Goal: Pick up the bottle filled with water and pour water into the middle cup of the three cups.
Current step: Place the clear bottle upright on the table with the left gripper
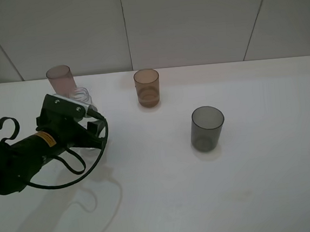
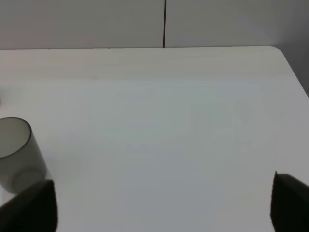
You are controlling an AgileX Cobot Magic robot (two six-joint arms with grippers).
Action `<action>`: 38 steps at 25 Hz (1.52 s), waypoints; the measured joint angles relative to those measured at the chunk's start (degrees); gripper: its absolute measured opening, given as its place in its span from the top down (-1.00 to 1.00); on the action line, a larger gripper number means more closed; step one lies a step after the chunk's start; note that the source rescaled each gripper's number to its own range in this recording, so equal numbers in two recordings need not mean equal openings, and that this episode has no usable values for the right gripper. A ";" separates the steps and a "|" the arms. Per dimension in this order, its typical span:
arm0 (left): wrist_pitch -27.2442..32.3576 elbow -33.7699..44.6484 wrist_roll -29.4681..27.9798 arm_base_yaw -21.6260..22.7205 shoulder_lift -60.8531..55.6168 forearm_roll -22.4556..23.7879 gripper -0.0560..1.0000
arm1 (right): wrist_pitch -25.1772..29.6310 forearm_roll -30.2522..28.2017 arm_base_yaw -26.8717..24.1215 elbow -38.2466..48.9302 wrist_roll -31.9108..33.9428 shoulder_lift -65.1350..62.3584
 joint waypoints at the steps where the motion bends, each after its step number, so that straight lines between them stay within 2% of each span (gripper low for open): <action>1: -1.17 -0.15 0.00 0.01 0.95 0.00 0.85 | 0.00 0.00 0.00 0.00 0.00 0.00; 4: -3.81 -0.45 0.00 0.01 2.67 0.00 0.85 | 0.00 0.00 0.00 0.00 0.00 0.00; 10: -4.56 -0.52 -0.13 0.01 3.17 0.06 0.85 | 0.00 0.00 0.00 0.00 0.00 0.00; 11: -4.56 -0.52 -0.21 0.01 3.17 0.14 0.78 | 0.00 0.00 0.00 0.00 0.00 0.00; 12: -3.00 -0.52 -0.20 0.01 3.25 0.27 0.55 | 0.00 0.00 0.00 0.00 0.00 0.00; 14: -0.01 -0.28 -0.58 0.01 4.10 0.78 -0.06 | 0.00 0.00 0.00 0.00 0.00 0.00; 16: 0.33 -0.21 -0.80 0.01 4.23 0.94 -0.34 | 0.00 0.00 0.00 0.00 0.00 0.00; 21: 0.33 -0.21 -0.85 0.01 4.23 1.13 -0.42 | 0.00 0.00 0.00 0.00 0.00 0.00; 38: 0.39 1.75 0.87 0.01 -2.42 1.18 -0.44 | 0.00 0.00 0.00 0.00 0.00 0.00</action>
